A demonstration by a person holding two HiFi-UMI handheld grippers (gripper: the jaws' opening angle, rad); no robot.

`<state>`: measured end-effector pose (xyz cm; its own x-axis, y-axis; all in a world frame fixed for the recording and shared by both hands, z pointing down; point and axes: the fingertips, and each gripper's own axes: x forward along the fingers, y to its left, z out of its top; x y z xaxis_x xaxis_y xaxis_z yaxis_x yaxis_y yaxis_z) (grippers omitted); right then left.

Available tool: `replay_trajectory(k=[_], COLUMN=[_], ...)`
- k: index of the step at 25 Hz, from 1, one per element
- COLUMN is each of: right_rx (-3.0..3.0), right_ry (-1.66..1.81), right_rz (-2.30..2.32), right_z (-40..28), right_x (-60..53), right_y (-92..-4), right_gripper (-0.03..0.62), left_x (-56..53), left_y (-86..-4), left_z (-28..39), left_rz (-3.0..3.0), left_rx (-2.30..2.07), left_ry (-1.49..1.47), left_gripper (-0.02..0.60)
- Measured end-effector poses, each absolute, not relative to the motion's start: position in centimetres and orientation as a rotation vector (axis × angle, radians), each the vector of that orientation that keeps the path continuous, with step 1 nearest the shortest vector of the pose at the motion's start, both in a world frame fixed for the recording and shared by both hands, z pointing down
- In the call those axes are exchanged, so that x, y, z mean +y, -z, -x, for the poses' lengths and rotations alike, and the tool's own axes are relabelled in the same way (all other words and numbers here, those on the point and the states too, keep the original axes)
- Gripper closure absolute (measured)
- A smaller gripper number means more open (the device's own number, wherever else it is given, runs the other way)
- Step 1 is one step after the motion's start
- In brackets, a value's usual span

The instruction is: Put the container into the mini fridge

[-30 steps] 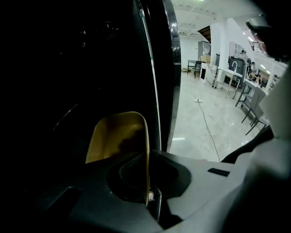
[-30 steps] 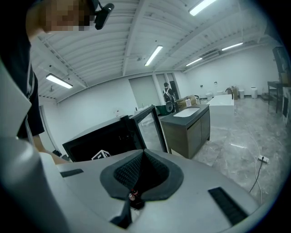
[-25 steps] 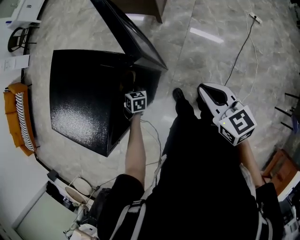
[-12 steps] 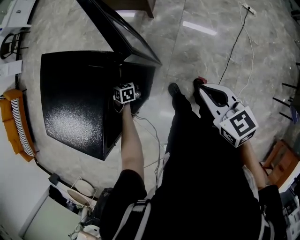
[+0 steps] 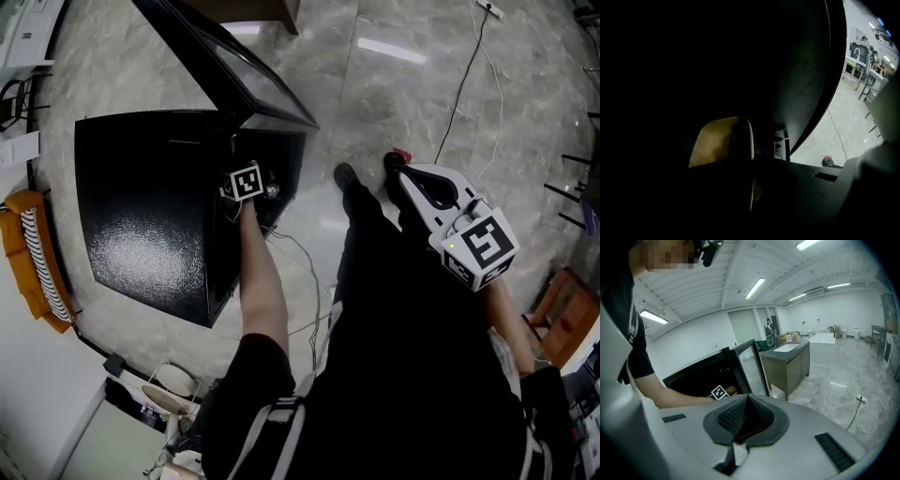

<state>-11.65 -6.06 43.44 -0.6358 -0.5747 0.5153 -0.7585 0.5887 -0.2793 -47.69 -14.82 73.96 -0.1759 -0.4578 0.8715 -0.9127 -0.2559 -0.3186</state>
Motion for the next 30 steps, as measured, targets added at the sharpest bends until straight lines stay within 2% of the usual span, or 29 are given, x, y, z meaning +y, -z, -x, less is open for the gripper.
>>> replay_trajectory(k=[15, 16, 17, 18, 30], right_rx=[-2.445, -2.447, -2.451, -2.457, -2.529], right_ry=[-0.7, -0.701, -0.702, -0.702, -0.682], right_rz=[-1.08, -1.081, -1.083, -1.085, -1.107], right_z=[11.5, 11.6, 11.6, 11.6, 11.6], right_x=[-6.4, -6.4, -6.4, -6.5, -7.1], right_y=[-43.5, -43.5, -43.5, -43.4, -42.7], right_gripper=[0.576, 0.576, 0.576, 0.576, 0.576], left_x=[-14.7, -14.7, -14.6, -14.5, -13.1], left_y=[-73.8, -73.7, -73.6, -73.4, -69.4], left_z=[48.1, 48.1, 48.0, 47.8, 46.0], left_rz=[-1.651, -1.655, -1.66, -1.666, -1.755], left_rx=[-1.585, -1.582, -1.577, -1.574, -1.628], left_ry=[-1.436, -1.432, -1.43, -1.43, -1.36], left_gripper=[0.537, 0.511, 0.45, 0.44, 0.44])
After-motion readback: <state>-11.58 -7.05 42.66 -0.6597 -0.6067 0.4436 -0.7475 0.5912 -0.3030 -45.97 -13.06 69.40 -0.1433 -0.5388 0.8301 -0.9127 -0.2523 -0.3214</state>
